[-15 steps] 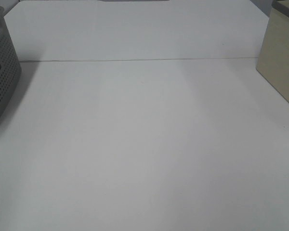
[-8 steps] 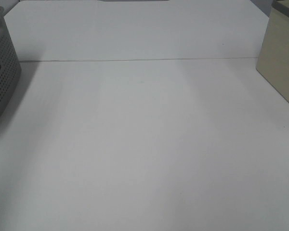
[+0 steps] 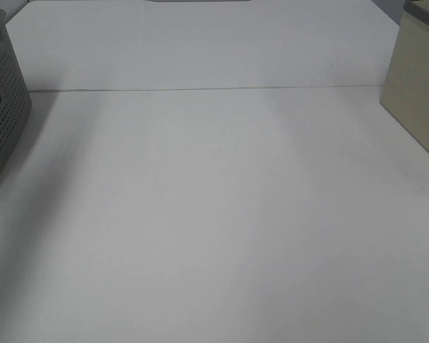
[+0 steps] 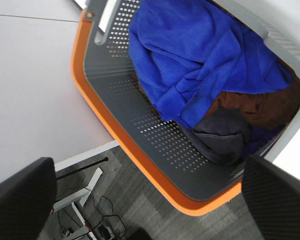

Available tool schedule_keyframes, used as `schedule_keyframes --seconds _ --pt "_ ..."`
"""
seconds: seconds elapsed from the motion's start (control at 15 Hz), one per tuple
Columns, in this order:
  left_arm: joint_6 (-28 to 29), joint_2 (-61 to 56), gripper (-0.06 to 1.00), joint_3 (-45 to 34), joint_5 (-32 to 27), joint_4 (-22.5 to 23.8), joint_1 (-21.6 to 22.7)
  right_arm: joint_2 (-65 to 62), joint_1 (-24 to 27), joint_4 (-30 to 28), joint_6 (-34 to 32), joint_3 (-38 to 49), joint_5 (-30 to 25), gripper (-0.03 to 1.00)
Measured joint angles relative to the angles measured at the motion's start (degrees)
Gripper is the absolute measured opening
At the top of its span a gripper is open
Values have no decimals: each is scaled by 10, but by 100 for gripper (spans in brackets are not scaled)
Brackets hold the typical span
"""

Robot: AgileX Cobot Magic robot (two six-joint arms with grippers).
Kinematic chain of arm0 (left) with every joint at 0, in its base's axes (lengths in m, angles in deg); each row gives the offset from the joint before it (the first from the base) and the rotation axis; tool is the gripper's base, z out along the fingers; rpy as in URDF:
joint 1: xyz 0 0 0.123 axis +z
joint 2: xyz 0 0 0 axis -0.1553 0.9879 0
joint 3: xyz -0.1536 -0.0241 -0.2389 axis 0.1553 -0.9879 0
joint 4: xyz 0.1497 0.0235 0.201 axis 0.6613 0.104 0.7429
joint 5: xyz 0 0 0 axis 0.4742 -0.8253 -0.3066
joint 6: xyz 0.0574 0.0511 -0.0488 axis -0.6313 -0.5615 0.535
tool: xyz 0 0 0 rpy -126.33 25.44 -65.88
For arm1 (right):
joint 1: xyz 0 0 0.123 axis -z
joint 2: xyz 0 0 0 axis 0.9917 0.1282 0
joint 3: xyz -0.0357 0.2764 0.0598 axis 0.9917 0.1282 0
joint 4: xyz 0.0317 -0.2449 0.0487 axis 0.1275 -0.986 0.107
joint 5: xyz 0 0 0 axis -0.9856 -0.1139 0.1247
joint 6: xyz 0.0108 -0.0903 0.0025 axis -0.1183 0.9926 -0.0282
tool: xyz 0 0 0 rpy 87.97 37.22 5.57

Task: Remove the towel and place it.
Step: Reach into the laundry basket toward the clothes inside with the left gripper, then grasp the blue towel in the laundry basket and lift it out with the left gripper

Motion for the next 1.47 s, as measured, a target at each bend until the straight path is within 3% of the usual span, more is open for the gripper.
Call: schedule_keyframes --seconds 0.27,0.6,1.0,1.2,1.33,1.47 --pt "-27 119 91 6 1 -4 60 0 0 0 0 0 0 81" --pt "-82 222 90 9 7 -54 131 0 0 0 0 0 0 81" --pt "-91 340 90 11 100 -19 135 0 0 0 0 0 0 81" --pt "-91 386 90 25 104 -15 135 0 0 0 0 0 0 81" --pt "-92 390 80 25 96 -18 135 0 0 0 0 0 0 81" --pt "-91 390 47 27 93 -11 135 0 0 0 0 0 0 81"
